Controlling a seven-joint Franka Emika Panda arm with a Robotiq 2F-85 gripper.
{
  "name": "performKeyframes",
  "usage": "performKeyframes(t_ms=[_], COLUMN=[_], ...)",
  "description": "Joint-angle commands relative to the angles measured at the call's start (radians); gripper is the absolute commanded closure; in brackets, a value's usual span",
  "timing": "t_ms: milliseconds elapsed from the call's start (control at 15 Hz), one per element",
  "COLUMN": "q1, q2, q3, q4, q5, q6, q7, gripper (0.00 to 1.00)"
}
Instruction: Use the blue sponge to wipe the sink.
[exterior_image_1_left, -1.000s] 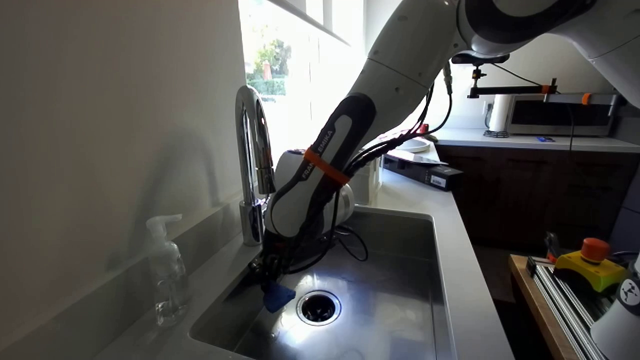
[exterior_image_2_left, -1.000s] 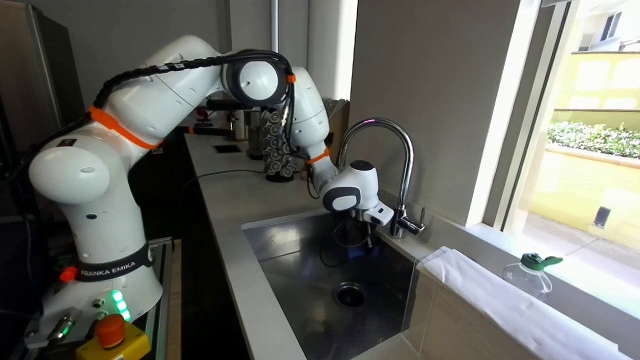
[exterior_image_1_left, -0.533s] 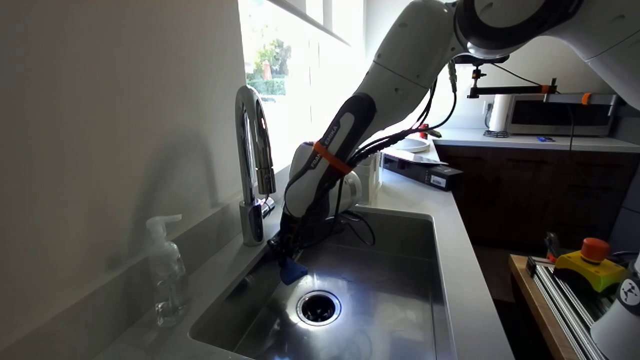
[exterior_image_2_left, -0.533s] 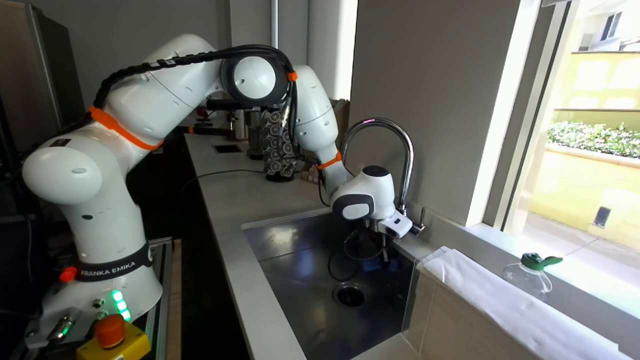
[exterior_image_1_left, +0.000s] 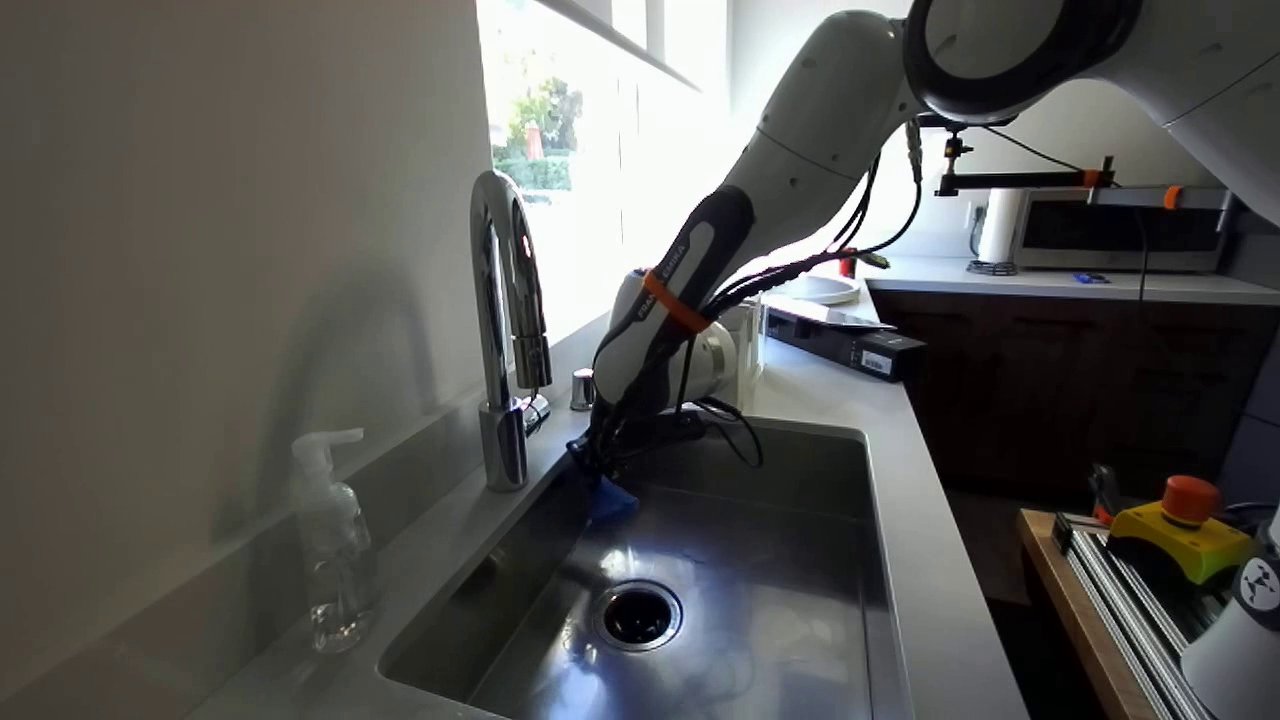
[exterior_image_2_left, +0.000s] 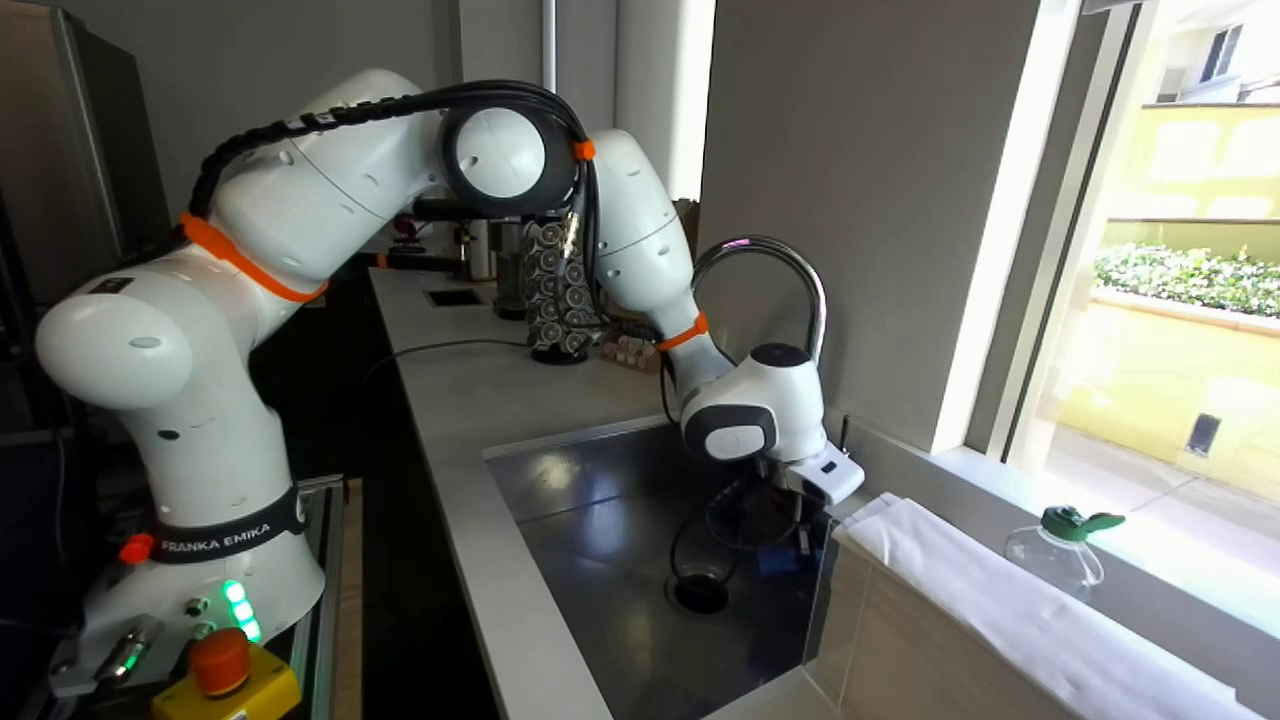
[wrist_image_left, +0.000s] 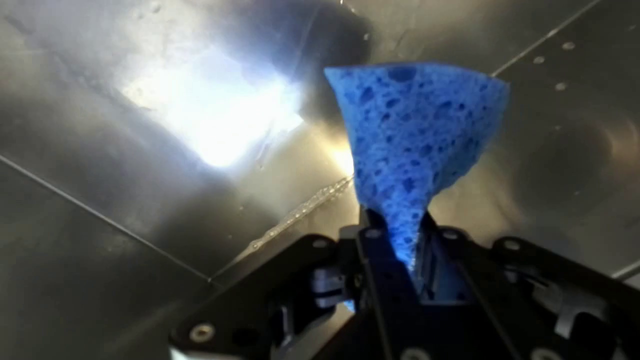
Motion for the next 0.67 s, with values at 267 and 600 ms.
performKeyframes(t_ms=[267,600], q1=[0.003,0.059], q2=[0.046,0.076], q3=[-0.01,0.004], q4=[0.063,0.082], q5=[0.03,0.017], q6=[-0.009,-0.029], q7=[0.045,0.049], gripper=[0.96,0.96])
